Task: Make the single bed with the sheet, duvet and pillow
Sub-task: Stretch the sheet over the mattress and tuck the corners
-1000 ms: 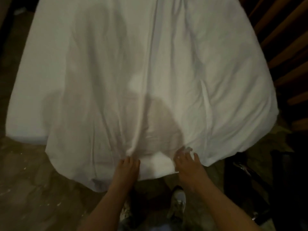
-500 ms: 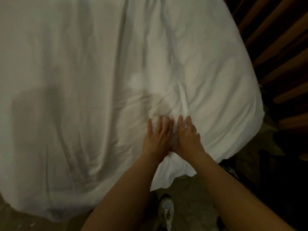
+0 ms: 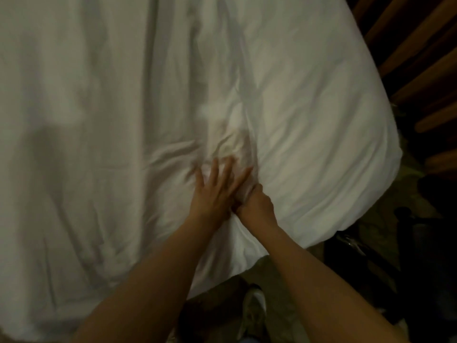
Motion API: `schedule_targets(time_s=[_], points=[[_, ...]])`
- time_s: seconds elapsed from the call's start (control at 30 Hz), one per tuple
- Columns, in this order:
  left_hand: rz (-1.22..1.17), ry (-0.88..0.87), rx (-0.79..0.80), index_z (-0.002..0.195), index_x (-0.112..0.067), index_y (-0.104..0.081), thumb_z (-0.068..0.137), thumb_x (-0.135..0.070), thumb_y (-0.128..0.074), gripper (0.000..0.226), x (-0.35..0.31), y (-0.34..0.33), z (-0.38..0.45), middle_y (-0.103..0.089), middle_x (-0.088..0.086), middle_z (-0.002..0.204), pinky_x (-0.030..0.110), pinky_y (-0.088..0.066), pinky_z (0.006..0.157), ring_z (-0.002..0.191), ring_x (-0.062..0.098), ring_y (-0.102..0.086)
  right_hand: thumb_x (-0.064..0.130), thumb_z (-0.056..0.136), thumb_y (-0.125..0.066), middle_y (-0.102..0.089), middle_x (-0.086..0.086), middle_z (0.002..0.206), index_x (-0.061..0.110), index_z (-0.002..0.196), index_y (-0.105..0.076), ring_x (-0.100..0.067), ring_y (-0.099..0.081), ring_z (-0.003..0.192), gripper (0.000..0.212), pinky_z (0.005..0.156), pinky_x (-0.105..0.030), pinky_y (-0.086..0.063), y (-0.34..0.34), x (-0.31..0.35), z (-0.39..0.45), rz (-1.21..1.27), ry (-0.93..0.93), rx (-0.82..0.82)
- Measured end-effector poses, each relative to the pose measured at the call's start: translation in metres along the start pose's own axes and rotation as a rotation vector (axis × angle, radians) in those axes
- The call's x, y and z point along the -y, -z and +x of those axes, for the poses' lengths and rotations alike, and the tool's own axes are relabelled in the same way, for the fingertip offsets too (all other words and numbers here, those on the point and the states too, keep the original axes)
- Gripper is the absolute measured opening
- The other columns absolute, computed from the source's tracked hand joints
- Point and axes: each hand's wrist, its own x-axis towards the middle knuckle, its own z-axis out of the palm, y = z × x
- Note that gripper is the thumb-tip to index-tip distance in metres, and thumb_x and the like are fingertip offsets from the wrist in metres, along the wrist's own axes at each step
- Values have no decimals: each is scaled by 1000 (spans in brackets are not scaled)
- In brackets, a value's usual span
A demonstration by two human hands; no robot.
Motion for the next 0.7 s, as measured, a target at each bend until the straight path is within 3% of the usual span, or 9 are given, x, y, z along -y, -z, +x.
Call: schedule_targets(time_s=[0.07,0.17,0.2,0.27,0.37,0.47,0.57,0.63,0.7], points=[[131,-123,-176,147,-29,19,79,-51,-63,108,0,16,13,0,12,159,65,-16,107,144,37,-7,34,87,-63,-59,-14,122,5,133,-38,-30,-58,108,60,85,-32,-46,2,-1,-6,-3,26,-41],[322,-490,-121,149,-34,-21,82,-38,-67,82,11,41,50,-18,10,157,62,-14,111,144,32,-16,33,89,-61,-54,-11,130,8,137,-37,-26,-54,116,60,94,-33,-45,8,-8,-21,-24,29,-78],[400,-552,-232,141,-40,-38,85,-37,-66,63,14,46,64,-39,1,149,57,-18,112,141,23,-28,33,90,-60,-53,-10,131,9,139,-37,-25,-53,117,59,97,-32,-43,10,-13,-25,-41,26,-70],[763,-460,-180,132,-59,-39,94,-46,-48,41,12,60,76,-40,-31,138,43,-11,114,137,-4,-26,32,90,-59,-58,-11,124,8,132,-45,-24,-56,112,50,94,-29,-44,11,-23,-32,-61,20,-10],[621,-538,191,136,-26,-48,100,-25,-38,37,-9,51,84,-32,-6,146,32,-14,114,138,20,-20,32,90,-59,-63,-10,110,6,113,-57,-24,-61,102,35,87,-29,-48,14,-31,-39,-64,-12,76],[489,-550,178,121,-15,-61,98,-20,-42,30,-11,54,81,-46,-1,136,32,-19,112,129,22,-35,33,89,-60,-62,-8,104,10,107,-57,-23,-60,100,29,92,-37,-48,13,-36,-43,-3,13,136],[369,-525,158,60,-17,-70,56,-23,-79,12,-17,79,72,-68,-3,71,21,-46,81,74,13,-64,34,90,-59,-57,0,94,18,101,-52,-17,-59,93,21,89,-35,-50,15,-43,-51,148,81,149],[203,-458,137,56,-15,-65,59,-19,-70,7,-28,90,86,-64,-4,63,17,-40,74,66,13,-64,38,91,-58,-56,1,92,16,104,-53,-15,-58,89,26,83,-30,-50,31,-52,-62,252,111,70],[151,-320,66,60,-7,-67,70,-14,-46,25,-58,109,81,-67,0,64,1,-21,60,70,6,-66,43,89,-58,-63,-6,94,7,107,-58,-21,-61,90,40,77,-28,-49,48,-71,-67,316,70,-120]])
